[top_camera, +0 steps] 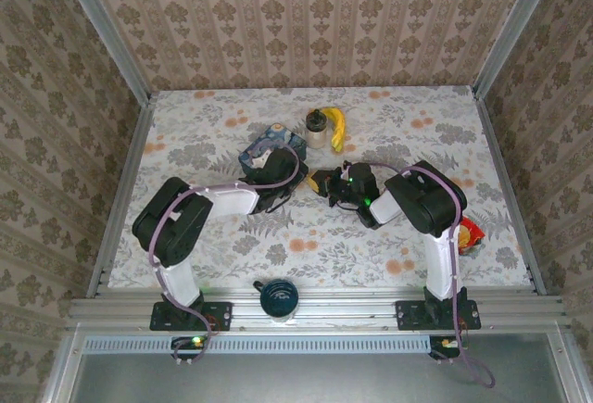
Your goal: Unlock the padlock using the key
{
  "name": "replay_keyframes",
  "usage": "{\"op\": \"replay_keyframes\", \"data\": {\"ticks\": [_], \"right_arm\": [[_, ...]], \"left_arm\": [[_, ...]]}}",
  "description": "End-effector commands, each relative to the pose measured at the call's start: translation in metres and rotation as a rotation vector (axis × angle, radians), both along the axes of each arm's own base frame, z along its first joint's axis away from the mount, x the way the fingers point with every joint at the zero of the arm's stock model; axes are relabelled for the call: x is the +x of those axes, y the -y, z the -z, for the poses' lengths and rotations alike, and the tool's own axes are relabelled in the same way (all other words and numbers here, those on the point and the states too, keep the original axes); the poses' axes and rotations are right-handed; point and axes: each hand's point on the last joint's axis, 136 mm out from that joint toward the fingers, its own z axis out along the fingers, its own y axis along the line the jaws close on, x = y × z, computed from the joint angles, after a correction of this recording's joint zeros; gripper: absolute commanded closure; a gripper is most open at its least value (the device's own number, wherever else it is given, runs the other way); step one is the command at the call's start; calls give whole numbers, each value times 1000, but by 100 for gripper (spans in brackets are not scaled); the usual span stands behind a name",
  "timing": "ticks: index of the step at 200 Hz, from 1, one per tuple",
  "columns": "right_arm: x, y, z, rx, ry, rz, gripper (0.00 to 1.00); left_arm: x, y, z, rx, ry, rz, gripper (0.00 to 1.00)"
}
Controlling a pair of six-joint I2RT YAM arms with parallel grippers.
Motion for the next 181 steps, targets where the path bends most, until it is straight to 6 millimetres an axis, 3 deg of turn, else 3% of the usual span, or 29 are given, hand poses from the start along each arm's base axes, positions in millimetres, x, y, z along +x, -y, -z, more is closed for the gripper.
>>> {"op": "replay_keyframes", "data": {"ticks": [1, 81, 118, 137, 160, 181], "right_arm": [[8, -5, -10, 21, 39, 11, 97], [7, -9, -9, 25, 38, 6, 97], [8, -12, -8, 29, 40, 2, 97], [8, -13, -9, 31, 42, 1, 97], [8, -13, -7, 28, 39, 2, 97], [8, -14, -8, 30, 42, 1, 97]], "left_arm": [[7, -3, 3, -38, 2, -50, 50], [10, -1, 17, -79, -17, -73, 62], [10, -1, 17, -84, -16, -70, 73], [10, -4, 18, -84, -15, -75, 71], [12, -7, 14, -77, 8, -77, 61], [15, -10, 8, -57, 35, -77, 60]]}}
